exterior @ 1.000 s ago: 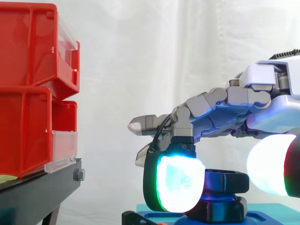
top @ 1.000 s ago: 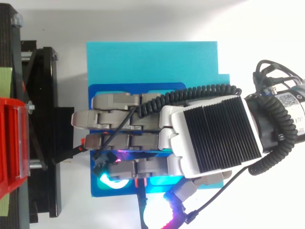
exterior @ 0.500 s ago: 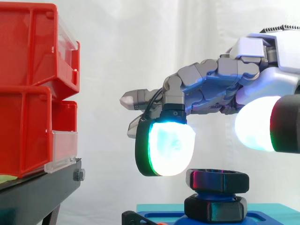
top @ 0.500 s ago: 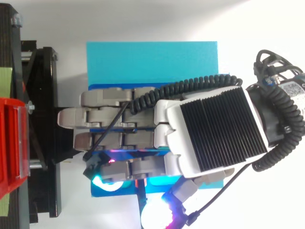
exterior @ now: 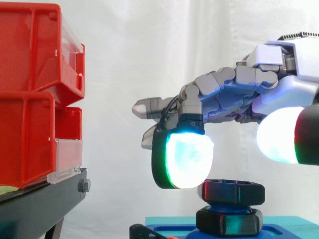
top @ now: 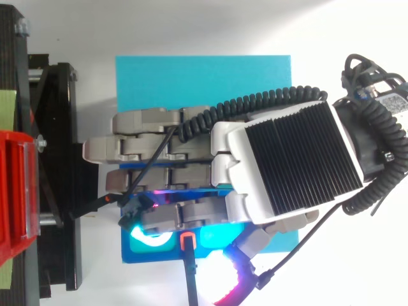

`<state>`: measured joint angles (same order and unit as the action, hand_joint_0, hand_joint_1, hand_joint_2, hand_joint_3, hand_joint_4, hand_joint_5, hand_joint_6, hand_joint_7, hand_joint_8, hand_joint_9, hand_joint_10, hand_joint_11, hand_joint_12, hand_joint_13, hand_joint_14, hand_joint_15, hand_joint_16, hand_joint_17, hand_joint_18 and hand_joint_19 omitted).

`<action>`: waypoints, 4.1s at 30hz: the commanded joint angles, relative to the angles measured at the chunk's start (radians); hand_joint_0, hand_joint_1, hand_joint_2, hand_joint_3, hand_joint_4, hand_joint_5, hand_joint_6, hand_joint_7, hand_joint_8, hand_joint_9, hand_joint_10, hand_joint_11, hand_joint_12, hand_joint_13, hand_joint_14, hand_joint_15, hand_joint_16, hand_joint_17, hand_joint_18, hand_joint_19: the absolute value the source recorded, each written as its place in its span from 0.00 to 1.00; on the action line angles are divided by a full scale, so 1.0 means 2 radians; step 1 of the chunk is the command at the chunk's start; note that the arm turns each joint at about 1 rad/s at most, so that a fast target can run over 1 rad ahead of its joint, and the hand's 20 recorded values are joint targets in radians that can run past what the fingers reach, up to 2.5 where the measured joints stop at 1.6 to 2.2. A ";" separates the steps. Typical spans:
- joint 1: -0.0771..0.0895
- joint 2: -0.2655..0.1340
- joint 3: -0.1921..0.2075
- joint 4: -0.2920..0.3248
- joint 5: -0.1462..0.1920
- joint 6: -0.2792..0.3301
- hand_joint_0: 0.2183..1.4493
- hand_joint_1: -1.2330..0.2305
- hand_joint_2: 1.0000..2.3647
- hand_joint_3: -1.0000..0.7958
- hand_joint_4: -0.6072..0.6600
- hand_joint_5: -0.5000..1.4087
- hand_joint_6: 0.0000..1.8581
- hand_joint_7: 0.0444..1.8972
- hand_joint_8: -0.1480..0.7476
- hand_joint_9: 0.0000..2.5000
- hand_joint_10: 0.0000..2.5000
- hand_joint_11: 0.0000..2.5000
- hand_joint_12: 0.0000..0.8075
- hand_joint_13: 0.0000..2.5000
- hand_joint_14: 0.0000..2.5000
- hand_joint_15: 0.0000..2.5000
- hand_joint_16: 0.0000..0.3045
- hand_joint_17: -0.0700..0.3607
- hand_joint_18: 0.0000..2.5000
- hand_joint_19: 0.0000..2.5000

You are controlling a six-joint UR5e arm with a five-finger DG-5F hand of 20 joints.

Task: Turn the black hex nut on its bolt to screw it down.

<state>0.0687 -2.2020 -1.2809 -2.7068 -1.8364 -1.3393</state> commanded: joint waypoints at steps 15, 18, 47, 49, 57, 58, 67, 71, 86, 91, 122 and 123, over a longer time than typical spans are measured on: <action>-0.012 -0.014 0.000 0.016 -0.031 -0.002 0.24 0.57 0.00 0.28 0.68 0.20 0.29 0.56 0.51 0.18 0.00 0.08 0.45 0.04 0.00 0.00 0.18 0.45 0.01 0.04; -0.013 -0.014 0.000 0.020 -0.033 -0.002 0.24 0.57 0.00 0.28 0.67 0.20 0.32 0.52 0.51 0.18 0.00 0.09 0.45 0.04 0.00 0.00 0.18 0.45 0.01 0.04; -0.060 -0.014 0.000 0.040 -0.100 -0.003 0.24 0.56 0.00 0.28 0.67 0.19 0.39 0.41 0.51 0.18 0.00 0.09 0.45 0.04 0.00 0.00 0.18 0.44 0.01 0.04; -0.067 -0.014 0.000 0.041 -0.109 -0.003 0.24 0.56 0.00 0.28 0.68 0.19 0.39 0.41 0.51 0.18 0.00 0.09 0.45 0.04 0.00 0.00 0.18 0.45 0.01 0.04; -0.077 -0.014 0.000 0.053 -0.126 -0.001 0.24 0.56 0.00 0.28 0.67 0.19 0.37 0.43 0.51 0.18 0.00 0.09 0.45 0.04 0.00 0.00 0.18 0.45 0.01 0.04; -0.077 -0.014 0.000 0.053 -0.128 -0.001 0.24 0.56 0.00 0.28 0.68 0.19 0.37 0.45 0.51 0.18 0.00 0.09 0.45 0.04 0.00 0.00 0.18 0.44 0.01 0.04; -0.066 -0.014 0.014 0.071 -0.128 0.004 0.24 0.56 0.00 0.28 0.69 0.20 0.29 0.55 0.51 0.18 0.00 0.09 0.45 0.04 0.00 0.00 0.18 0.45 0.01 0.04; -0.054 -0.014 0.014 0.089 -0.117 0.007 0.24 0.56 0.00 0.28 0.69 0.20 0.27 0.58 0.51 0.18 0.00 0.09 0.45 0.04 0.00 0.00 0.18 0.45 0.01 0.04; -0.017 -0.016 0.013 0.036 -0.065 0.006 0.24 0.56 0.00 0.28 0.69 0.20 0.27 0.59 0.51 0.18 0.00 0.09 0.45 0.04 0.00 0.00 0.18 0.45 0.01 0.04; -0.013 -0.020 0.012 0.032 -0.060 0.007 0.24 0.56 0.00 0.28 0.69 0.20 0.27 0.58 0.51 0.18 0.00 0.09 0.45 0.04 0.00 0.00 0.18 0.45 0.01 0.04; -0.018 -0.020 -0.008 0.033 -0.064 -0.008 0.24 0.55 0.00 0.28 0.68 0.20 0.32 0.53 0.52 0.19 0.00 0.09 0.45 0.05 0.00 0.00 0.18 0.45 0.03 0.03; -0.018 -0.020 -0.008 0.037 -0.064 -0.008 0.24 0.55 0.00 0.28 0.67 0.20 0.32 0.53 0.52 0.19 0.00 0.08 0.45 0.05 0.00 0.00 0.18 0.45 0.03 0.03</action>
<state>0.0326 -2.2412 -1.2843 -2.6529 -1.9624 -1.3543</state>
